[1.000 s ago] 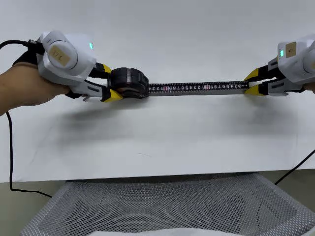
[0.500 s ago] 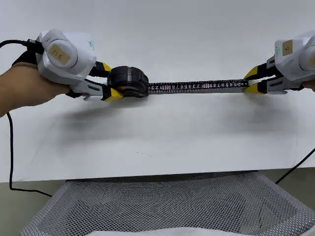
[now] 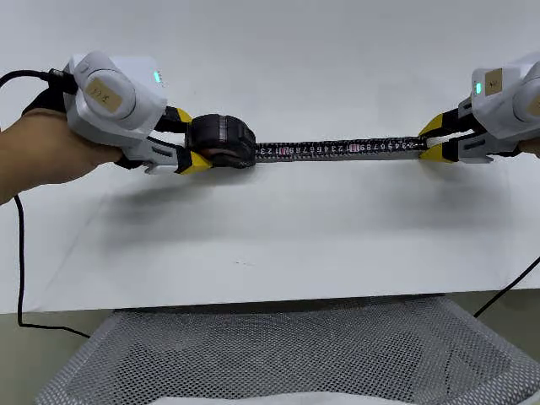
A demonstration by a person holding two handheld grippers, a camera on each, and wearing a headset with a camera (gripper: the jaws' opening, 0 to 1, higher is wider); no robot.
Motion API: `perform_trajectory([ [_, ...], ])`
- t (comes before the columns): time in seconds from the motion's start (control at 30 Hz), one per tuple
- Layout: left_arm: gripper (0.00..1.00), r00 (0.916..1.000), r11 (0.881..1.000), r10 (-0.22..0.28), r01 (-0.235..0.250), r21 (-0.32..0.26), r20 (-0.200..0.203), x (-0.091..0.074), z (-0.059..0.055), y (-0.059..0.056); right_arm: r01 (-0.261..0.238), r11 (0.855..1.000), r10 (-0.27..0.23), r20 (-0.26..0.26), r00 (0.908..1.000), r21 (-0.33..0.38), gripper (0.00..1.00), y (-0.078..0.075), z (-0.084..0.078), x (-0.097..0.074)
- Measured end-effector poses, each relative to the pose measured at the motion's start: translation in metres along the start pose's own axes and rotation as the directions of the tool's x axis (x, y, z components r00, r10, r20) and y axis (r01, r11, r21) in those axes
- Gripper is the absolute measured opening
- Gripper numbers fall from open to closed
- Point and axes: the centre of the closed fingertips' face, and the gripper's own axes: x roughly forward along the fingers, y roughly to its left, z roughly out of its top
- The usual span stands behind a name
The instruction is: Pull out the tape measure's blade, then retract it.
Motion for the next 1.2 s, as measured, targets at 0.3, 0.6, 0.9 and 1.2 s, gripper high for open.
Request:
perform_trajectory([
  [0.3, 0.27, 1.0, 1.0, -0.001, 0.001, 0.007, -0.005, 0.0, 0.0, 0.0, 0.005, 1.0, -0.005, -0.011, 0.9999, 0.018, 0.12, -0.001, 0.0, 0.0],
  [0.6, 0.35, 0.9996, 1.0, 0.001, 0.0, 0.023, -0.03, 0.001, -0.006, -0.001, 0.02, 0.999, -0.019, -0.006, 0.9998, 0.05, 0.2, -0.002, -0.001, -0.002],
  [0.9, 0.36, 0.9999, 1.0, 0.005, -0.005, 0.009, -0.016, 0.0, -0.004, 0.0, 0.027, 0.998, -0.027, 0.002, 0.9996, 0.059, 0.2, -0.001, 0.001, -0.004],
  [1.2, 0.4, 0.9997, 1.0, 0.023, -0.022, -0.019, 0.008, -0.008, 0.0, 0.004, 0.032, 0.984, -0.048, 0.083, 0.9954, 0.174, 0.26, 0.0, 0.014, -0.01],
])
